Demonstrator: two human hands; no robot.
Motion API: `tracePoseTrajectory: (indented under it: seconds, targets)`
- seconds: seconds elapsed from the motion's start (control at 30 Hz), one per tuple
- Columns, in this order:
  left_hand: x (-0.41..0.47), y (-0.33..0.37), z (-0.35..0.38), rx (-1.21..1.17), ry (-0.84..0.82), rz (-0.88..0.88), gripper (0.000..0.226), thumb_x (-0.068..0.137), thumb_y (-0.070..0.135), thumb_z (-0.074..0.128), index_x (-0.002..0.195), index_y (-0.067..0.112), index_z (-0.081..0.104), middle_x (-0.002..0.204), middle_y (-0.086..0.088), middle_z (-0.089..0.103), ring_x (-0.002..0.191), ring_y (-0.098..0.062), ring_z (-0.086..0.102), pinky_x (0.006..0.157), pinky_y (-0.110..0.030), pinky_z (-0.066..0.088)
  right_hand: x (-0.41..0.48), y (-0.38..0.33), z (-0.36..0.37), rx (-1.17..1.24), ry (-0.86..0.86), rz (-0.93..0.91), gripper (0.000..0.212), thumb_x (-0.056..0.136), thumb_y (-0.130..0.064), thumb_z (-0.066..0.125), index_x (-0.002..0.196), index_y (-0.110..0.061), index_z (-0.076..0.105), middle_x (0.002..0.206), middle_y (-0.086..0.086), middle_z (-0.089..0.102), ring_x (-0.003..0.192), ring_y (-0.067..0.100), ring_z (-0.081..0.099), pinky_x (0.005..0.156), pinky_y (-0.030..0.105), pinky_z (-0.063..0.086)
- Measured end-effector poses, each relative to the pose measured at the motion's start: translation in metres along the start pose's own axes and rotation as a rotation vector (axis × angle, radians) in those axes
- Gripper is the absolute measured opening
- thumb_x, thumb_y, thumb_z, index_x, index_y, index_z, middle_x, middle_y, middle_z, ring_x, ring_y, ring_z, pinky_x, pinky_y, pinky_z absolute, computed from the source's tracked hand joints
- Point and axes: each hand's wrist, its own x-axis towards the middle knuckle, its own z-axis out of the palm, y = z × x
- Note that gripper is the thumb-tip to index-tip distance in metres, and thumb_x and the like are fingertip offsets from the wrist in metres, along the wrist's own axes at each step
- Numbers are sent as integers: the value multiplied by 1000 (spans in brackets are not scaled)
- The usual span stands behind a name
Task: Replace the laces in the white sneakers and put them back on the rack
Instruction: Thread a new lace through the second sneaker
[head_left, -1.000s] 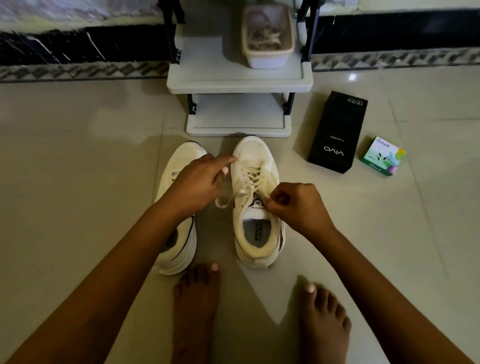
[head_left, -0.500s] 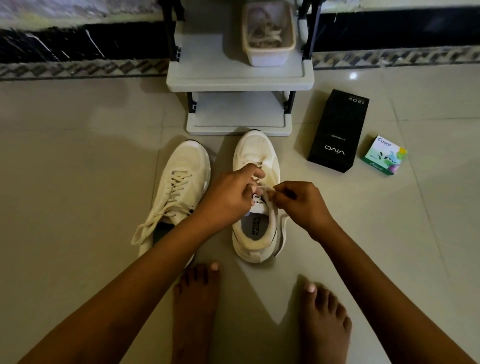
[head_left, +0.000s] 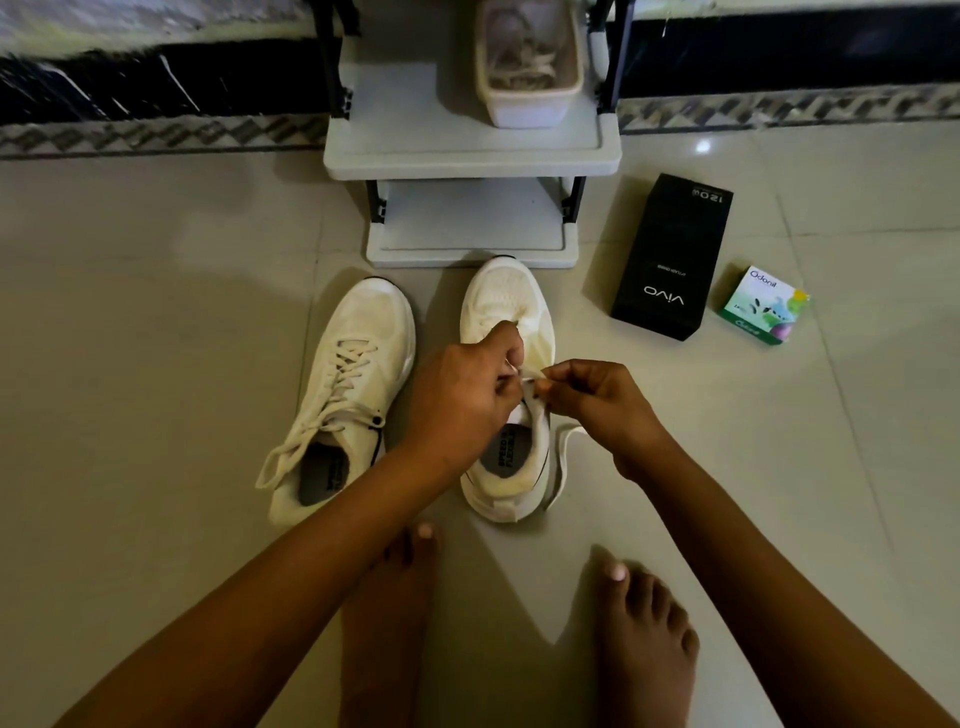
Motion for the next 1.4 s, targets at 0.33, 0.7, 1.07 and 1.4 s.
tracePoseTrajectory:
  seconds: [0.33,0.7,1.07,1.4]
  targets:
    - [4,10,-2,77,-67,-10,17,86,16,59,88,18,43,72,0,58,65,-18,53,58,-30,42,2,2,1,-141,-23,-81,12,89,-9,62,91,-20,68,93,9,69,92,26,65,89,35,52]
    - [14,23,-1,448,-230,20,40,96,24,46,131,11,33,110,-12,61,98,-29,62,79,-37,50,-2,1,8,-377,70,-265,20,87,-10,63,106,-11,70,97,1,68,90,15,64,82,19,49]
    - [3,-4,1,-137,-65,-28,21,80,14,68,98,16,56,94,-2,61,90,-17,55,76,-34,50,8,-1,-1,-62,-24,-107,10,85,-4,64,85,-13,70,81,1,68,74,7,65,70,15,51]
    - [6,-38,-13,-29,-388,-148,71,74,27,78,137,20,47,136,-3,55,122,-17,53,99,-22,37,-1,-22,-1,-241,95,-160,14,96,-9,49,87,-13,59,95,5,65,88,16,65,83,33,56]
